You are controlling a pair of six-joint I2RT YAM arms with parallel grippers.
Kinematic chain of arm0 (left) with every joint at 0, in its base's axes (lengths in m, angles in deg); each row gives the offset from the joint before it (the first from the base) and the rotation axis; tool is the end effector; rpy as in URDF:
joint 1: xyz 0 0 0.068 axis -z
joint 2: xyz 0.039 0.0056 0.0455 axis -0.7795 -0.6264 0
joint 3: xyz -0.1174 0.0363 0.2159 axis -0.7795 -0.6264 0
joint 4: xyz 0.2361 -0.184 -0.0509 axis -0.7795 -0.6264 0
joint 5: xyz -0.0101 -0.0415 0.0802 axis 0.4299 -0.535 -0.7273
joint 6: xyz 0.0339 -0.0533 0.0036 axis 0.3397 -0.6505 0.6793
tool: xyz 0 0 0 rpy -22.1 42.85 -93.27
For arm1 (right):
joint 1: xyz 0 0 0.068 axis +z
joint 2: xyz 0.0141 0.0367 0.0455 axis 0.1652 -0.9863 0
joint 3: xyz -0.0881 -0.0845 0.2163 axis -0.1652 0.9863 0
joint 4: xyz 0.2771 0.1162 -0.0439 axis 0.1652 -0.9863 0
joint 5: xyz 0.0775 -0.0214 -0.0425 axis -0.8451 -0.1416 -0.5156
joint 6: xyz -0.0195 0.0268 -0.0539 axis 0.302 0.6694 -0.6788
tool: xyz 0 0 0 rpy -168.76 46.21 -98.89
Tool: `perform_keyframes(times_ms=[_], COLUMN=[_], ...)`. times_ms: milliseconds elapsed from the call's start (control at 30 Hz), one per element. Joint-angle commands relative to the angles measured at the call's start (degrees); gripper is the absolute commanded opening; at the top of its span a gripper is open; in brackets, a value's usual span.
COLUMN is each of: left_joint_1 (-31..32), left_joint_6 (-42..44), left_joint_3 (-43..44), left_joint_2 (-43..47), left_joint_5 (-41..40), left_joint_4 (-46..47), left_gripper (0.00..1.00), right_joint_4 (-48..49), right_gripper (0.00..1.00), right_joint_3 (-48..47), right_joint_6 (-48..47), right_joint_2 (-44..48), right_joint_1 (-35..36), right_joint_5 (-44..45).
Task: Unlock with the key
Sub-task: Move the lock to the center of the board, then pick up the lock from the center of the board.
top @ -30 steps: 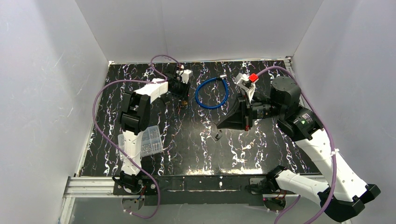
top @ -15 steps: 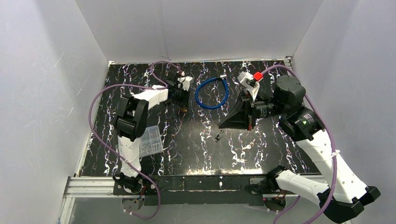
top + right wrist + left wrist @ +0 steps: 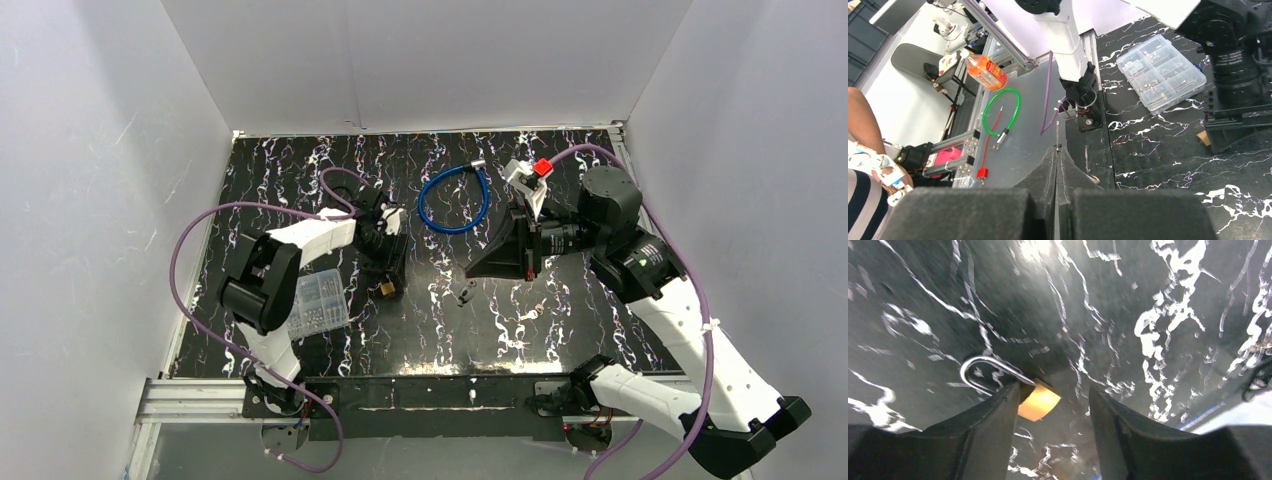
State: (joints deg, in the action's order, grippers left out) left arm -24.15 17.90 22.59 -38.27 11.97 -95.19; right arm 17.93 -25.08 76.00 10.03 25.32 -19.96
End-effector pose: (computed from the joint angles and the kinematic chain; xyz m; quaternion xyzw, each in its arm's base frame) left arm 0.3364 -0.1907 0.1078 0.1617 0.9527 -0.2259 0.1236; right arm 0.1794 0.1748 0.4310 -0.4037 0.6039 0.5877 0.3563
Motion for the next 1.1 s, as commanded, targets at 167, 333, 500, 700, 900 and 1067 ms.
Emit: perform_keyframes(times_ms=[167, 333, 500, 700, 900, 1067], left_joint_1=[1.3, 1.1, 0.9, 0.4, 0.4, 0.4], left_joint_6=[-3.9, 12.4, 48.9, 94.3, 95.5, 104.4], left_joint_3=[8.5, 17.9, 9.1, -12.6, -2.5, -5.8], left_joint_2=[5.6, 6.6, 16.7, 32.5, 20.2, 17.9], left_joint_5=[7.8, 7.3, 8.9, 17.1, 20.2, 21.4], left_joint_4=[-8.6, -15.9, -16.6, -11.9, -21.3, -18.7], left_gripper=[0.79, 0.79, 0.78, 0.95, 0.94, 0.95], right_joint_4=[0.6, -0.7, -1.1, -0.4, 0.1, -0.1], right_gripper=[0.01, 0.01, 0.01, 0.01, 0.01, 0.01], right_joint_3=[0.9, 1.7, 2.9, 3.2, 3.1, 3.0], right_joint_6=[0.1, -0.4, -0.3, 0.2, 0.8, 0.9], right_joint_2=[0.3, 0.8, 1.7, 2.4, 3.1, 3.3], right_joint_1=[-0.3, -0.3, -0.3, -0.6, -0.6, -0.7], right_joint_5=[1.8, 3.5, 4.3, 4.7, 5.0, 5.2])
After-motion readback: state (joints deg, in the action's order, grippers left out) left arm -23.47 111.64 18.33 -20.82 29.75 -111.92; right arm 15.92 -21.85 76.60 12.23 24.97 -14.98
